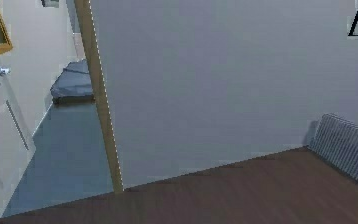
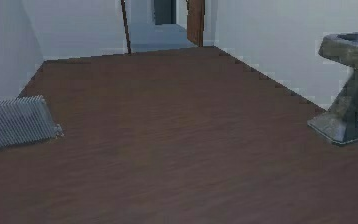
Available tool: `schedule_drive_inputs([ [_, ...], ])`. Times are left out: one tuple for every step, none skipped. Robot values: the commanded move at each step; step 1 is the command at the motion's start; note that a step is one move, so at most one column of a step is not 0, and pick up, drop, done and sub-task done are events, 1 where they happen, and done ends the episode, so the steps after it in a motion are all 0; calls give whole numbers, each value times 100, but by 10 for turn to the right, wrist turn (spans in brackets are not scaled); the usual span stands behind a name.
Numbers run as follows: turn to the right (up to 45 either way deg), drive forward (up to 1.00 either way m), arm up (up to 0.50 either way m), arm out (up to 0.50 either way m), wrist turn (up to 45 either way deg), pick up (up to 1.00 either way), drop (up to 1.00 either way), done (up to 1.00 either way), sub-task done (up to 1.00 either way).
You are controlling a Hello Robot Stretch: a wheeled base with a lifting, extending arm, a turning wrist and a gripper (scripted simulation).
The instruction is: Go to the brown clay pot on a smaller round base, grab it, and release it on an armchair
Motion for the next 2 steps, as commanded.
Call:
schedule_drive_inputs([
  [-60, 0, 0, 0, 0, 0, 0, 0, 0],
  [0, 85, 0, 0, 0, 0, 0, 0, 0],
])
